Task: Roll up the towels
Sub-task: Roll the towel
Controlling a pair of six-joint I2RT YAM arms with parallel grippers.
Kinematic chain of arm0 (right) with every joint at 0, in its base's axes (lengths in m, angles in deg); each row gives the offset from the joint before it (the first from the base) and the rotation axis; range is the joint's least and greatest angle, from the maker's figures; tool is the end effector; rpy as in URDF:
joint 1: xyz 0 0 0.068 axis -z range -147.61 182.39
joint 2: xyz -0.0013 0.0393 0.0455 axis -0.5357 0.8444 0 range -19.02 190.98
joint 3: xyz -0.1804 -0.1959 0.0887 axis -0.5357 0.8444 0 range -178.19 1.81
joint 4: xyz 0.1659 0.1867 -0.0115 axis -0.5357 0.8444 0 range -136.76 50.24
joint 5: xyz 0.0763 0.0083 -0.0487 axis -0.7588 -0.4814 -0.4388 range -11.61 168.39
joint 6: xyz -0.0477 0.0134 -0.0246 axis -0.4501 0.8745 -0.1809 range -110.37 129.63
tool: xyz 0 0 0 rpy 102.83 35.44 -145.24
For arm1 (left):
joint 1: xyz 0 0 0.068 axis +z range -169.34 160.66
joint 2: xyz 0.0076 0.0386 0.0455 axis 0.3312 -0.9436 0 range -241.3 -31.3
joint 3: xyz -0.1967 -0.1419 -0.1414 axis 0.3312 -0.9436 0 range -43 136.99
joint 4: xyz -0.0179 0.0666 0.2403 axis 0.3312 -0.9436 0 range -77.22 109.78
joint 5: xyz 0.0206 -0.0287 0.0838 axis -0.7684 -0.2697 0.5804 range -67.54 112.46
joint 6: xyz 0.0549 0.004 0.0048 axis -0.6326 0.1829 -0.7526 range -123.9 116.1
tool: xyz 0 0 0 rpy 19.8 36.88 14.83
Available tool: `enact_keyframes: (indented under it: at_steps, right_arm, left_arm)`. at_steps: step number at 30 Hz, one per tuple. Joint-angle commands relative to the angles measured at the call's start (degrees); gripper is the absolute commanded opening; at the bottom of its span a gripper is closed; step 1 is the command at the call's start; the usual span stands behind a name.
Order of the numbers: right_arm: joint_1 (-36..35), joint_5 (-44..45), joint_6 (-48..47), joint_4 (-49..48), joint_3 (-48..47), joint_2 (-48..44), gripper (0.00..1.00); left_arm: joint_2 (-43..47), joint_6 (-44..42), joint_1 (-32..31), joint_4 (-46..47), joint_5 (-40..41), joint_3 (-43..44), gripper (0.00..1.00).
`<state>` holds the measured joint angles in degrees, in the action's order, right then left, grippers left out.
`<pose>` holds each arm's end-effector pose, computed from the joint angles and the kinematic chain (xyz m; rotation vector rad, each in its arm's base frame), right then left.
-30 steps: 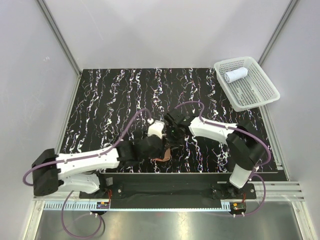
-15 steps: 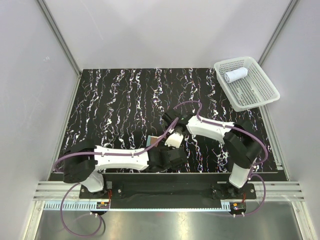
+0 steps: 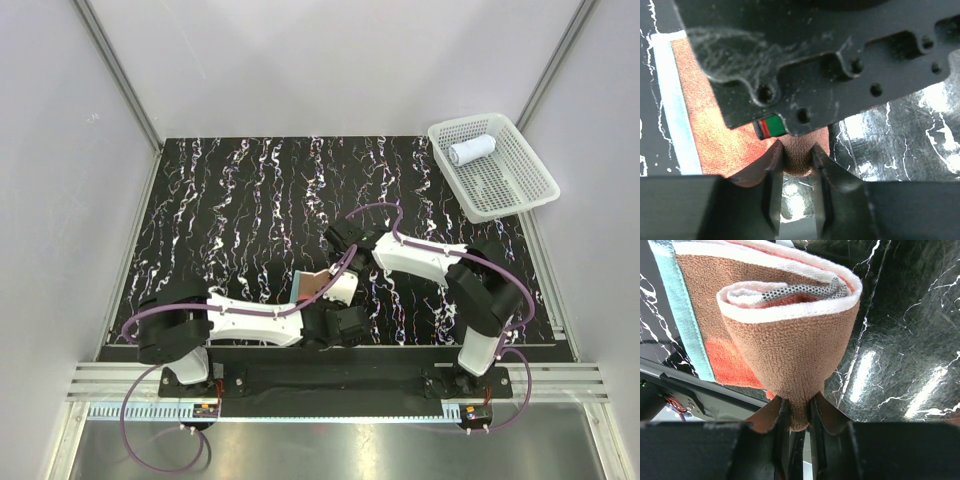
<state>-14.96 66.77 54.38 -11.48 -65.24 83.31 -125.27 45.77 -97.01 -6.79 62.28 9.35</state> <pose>0.2245 0.2550 0.1894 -0.1202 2.9939 0.5809 0.0857 -0.2791 0.1798 0.4110 2.3288 -0.0285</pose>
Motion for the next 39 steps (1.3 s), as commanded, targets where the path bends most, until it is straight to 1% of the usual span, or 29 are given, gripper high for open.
enact_keyframes:
  at_steps: [1,2,3,5,6,7,9,12,13,16,17,20,22,24,26,27,28,29,31,32,33,35,37,39]
  right_arm:
    - [-1.2,-3.9,0.4,-0.8,0.5,-0.6,0.24]
    - [-1.2,-4.1,0.5,-1.1,0.7,-0.8,0.27]
    - [-1.2,-4.1,0.6,-1.3,0.8,-1.0,0.35]
    - [-1.2,-3.9,0.7,-1.1,0.8,-1.4,0.46]
    - [-1.1,-3.0,0.7,-0.5,0.6,-1.5,0.54]
    - [-0.9,-2.3,0.6,0.0,0.3,-1.9,0.66]
    - [0.1,-0.4,0.4,1.0,-0.1,-2.9,0.77]
    - [2.4,0.5,0.0,1.5,-0.5,-5.0,0.86]
    - [4.5,0.6,-0.5,1.7,-0.9,-6.3,0.91]
    - [7.5,1.3,-1.8,2.2,-1.6,-8.5,0.96]
    - [9.6,1.6,-1.9,2.2,-1.7,-10.3,0.97]
    - [12.3,2.6,-2.6,1.0,-1.0,-14.7,0.99]
    - [12.8,2.4,-3.3,-0.6,0.9,-17.0,0.99]
    - [12.8,1.1,-3.3,-4.0,3.0,-20.1,0.99]
    - [12.9,-1.0,-2.1,-7.4,7.4,-22.9,0.99]
    - [12.7,-3.1,-1.4,-11.4,9.2,-23.8,0.99]
    - [12.8,-4.3,0.2,-13.6,13.0,-24.5,0.99]
    - [12.8,-6.6,1.3,-18.1,15.0,-25.6,0.99]
    - [12.8,-9.0,4.1,-23.0,20.5,-25.9,0.99]
    - [12.8,-11.5,5.1,-28.0,22.2,-25.7,0.98]
    - [12.8,-12.5,7.2,-30.5,25.3,-25.2,0.99]
    - [12.3,-14.1,8.3,-37.1,27.4,-24.0,0.99]
    - [11.3,-14.0,8.9,-39.1,29.1,-23.0,0.99]
    - [10.5,-13.6,9.1,-41.6,29.6,-21.4,0.98]
  left_arm:
    - [-0.8,2.5,0.9,1.3,-2.2,-3.0,0.22]
    - [-0.4,2.3,1.0,1.7,-2.4,-3.4,0.2]
    - [-0.1,1.7,1.3,3.4,-3.2,-4.5,0.2]
    - [1.9,0.9,2.0,5.7,-4.6,-6.5,0.17]
    - [2.9,-0.1,2.7,8.6,-6.1,-7.6,0.17]
    - [4.0,-0.6,3.0,10.3,-6.9,-10.2,0.16]
    - [7.0,-1.8,4.0,14.3,-9.1,-13.5,0.16]
    - [9.5,-2.9,4.8,17.8,-11.1,-15.7,0.16]
    - [10.3,-3.3,5.0,18.5,-11.4,-16.5,0.16]
    - [11.3,-4.5,5.1,21.0,-12.8,-17.6,0.16]
    - [12.1,-4.8,5.2,21.6,-13.3,-18.7,0.16]
    - [14.9,-6.2,6.0,26.4,-16.7,-21.6,0.16]
    - [16.6,-6.9,7.2,29.5,-19.2,-23.5,0.16]
    - [19.4,-6.5,9.7,33.3,-23.5,-26.6,0.16]
    - [22.8,-6.1,13.0,36.6,-26.9,-29.2,0.16]
    - [24.0,-5.3,14.1,39.2,-29.2,-31.5,0.17]
    - [24.9,-4.9,15.2,40.4,-30.5,-32.7,0.17]
    - [26.3,-4.8,17.6,42.4,-33.5,-33.5,0.17]
    - [27.3,-4.2,19.7,44.0,-36.4,-35.5,0.18]
    - [27.4,-4.1,22.0,45.9,-39.4,-36.1,0.18]
    - [27.4,-3.6,22.9,46.8,-41.3,-36.7,0.18]
    - [26.9,-3.4,24.8,48.4,-44.6,-37.4,0.18]
    - [25.5,-3.0,25.7,49.3,-46.0,-37.7,0.19]
    - [24.4,-2.0,26.9,52.6,-48.9,-38.3,0.19]
